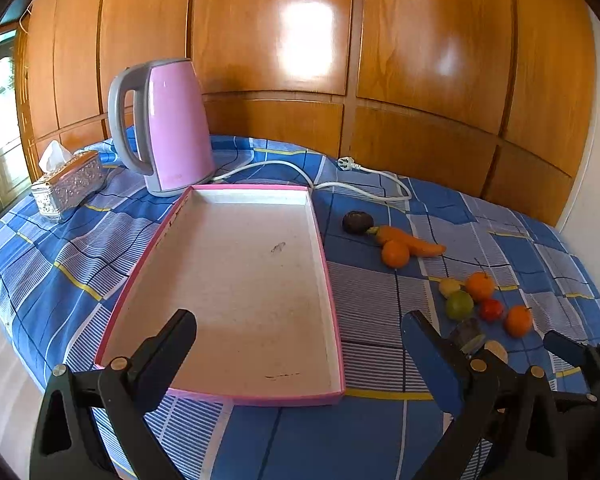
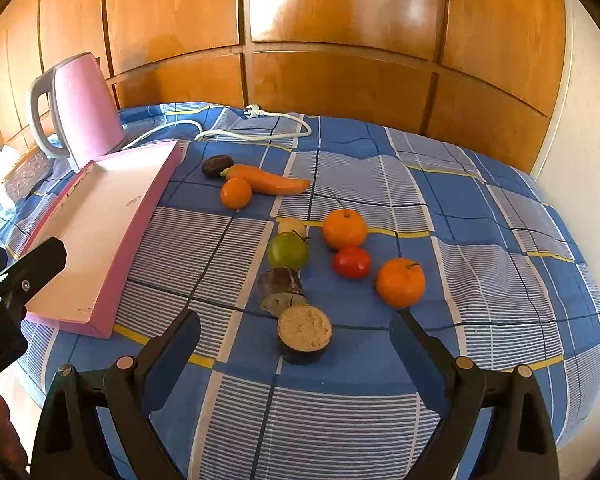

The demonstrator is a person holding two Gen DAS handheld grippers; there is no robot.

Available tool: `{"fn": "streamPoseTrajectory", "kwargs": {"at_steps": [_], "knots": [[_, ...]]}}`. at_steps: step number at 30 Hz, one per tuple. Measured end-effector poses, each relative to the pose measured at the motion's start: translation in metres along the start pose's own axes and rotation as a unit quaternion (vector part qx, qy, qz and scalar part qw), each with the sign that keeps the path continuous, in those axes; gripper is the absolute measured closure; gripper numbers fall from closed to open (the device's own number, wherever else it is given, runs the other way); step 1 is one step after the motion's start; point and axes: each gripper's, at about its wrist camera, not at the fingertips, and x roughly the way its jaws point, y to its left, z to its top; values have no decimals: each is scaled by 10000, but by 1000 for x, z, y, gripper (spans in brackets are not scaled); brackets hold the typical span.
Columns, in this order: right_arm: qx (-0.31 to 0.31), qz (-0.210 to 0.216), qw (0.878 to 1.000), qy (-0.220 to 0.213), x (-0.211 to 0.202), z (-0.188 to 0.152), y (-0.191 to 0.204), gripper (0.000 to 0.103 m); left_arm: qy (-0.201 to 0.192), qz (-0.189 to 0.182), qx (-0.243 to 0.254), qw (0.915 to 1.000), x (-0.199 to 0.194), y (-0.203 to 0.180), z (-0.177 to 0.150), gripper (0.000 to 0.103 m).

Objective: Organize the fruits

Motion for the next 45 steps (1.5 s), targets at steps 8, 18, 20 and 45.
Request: {"fn": "streamPoseTrajectory", "kwargs": {"at_steps": [8,18,20,45], "knots": [[60,-52,10000,-17,-2,0,-5,7,28,-24,54,10000,-2,-2,0,0],[64,-21,10000,-29,-6,0,-7,7,51,-47,56,10000,-4,-4,0,0],[67,-34,10000,-44,-7,-1,-9,7,41,-59,63,10000,-6,-4,0,0],[298,-229,9993,-75,-14,-3,-32,7,35,-248,260,9993,-10,-16,0,0]]}}
